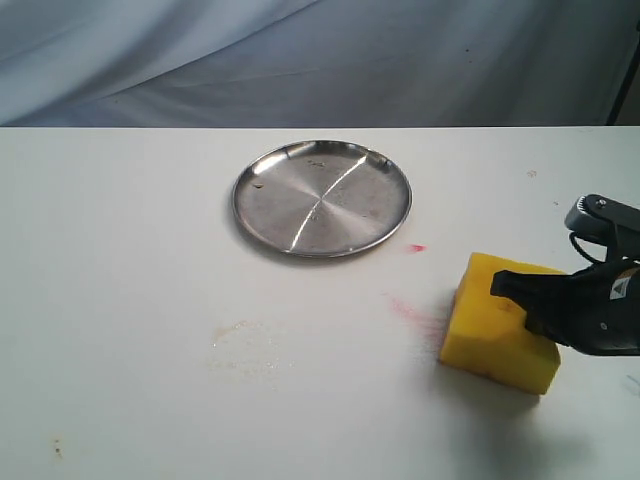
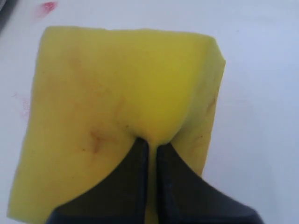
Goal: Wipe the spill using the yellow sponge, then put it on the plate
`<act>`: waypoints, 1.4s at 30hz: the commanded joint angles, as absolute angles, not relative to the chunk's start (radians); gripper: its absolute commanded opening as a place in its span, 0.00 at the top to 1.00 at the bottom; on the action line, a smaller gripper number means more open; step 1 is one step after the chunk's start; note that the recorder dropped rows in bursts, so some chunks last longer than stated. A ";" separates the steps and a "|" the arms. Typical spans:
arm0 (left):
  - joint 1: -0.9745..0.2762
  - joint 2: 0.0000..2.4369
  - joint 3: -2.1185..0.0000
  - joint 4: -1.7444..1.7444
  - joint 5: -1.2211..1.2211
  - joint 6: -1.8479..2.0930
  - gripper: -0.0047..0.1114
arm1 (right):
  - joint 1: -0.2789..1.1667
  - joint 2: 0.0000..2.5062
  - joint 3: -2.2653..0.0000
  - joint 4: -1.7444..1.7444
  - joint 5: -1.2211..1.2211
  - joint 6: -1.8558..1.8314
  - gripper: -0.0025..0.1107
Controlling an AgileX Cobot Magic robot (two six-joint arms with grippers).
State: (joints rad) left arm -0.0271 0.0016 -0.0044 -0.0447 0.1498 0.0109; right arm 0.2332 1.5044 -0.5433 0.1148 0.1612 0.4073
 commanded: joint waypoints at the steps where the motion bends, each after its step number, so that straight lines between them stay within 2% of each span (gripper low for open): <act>1: -0.028 0.000 0.000 -0.044 0.146 0.008 0.95 | 0.300 1.533 -0.550 0.123 0.131 0.409 0.98; 9: -0.028 0.000 0.000 -0.044 0.146 0.008 0.95 | 0.471 1.653 -0.571 0.203 0.067 0.405 0.98; 22: -0.028 0.000 0.000 -0.044 0.146 0.010 0.95 | 0.743 1.893 -0.942 0.240 0.222 0.405 0.98; 32: -0.028 0.000 0.000 -0.044 0.146 0.008 0.95 | 0.871 2.081 -1.243 0.253 0.359 0.400 0.98; 42: -0.028 0.000 0.000 -0.044 0.146 0.008 0.95 | 0.908 2.121 -1.366 0.276 0.369 0.391 0.98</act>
